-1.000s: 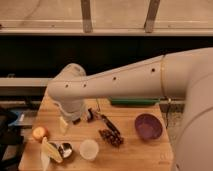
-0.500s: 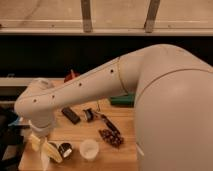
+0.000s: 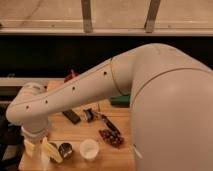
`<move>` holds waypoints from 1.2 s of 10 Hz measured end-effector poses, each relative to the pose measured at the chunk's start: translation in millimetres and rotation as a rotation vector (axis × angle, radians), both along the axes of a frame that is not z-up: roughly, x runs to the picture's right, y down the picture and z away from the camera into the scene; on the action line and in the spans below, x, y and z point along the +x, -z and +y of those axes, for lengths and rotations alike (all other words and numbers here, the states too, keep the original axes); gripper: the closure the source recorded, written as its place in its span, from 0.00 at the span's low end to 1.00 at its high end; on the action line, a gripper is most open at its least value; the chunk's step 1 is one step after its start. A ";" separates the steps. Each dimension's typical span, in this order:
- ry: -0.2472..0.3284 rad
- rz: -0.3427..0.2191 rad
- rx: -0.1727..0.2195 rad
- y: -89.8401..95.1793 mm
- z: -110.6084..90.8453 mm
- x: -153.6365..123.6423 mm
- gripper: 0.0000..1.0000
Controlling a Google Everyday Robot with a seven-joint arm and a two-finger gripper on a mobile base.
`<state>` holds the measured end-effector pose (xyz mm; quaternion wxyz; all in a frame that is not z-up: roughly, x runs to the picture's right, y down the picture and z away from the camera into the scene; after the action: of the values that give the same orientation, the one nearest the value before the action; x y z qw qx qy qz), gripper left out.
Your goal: Place banana in purple bowl
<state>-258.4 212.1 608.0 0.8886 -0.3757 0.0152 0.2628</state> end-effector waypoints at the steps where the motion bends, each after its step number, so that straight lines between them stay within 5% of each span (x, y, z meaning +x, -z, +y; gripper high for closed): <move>1: 0.000 0.001 -0.005 -0.7 0.3 -0.4 0.24; 4: 0.058 0.004 -0.032 -18.2 23.0 -23.0 0.24; 10: 0.075 0.033 -0.077 -47.6 54.6 -26.3 0.24; 12: 0.069 0.059 -0.077 -53.5 56.0 -19.3 0.37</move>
<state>-277.7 268.1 661.5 0.8811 -0.4012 0.0644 0.2419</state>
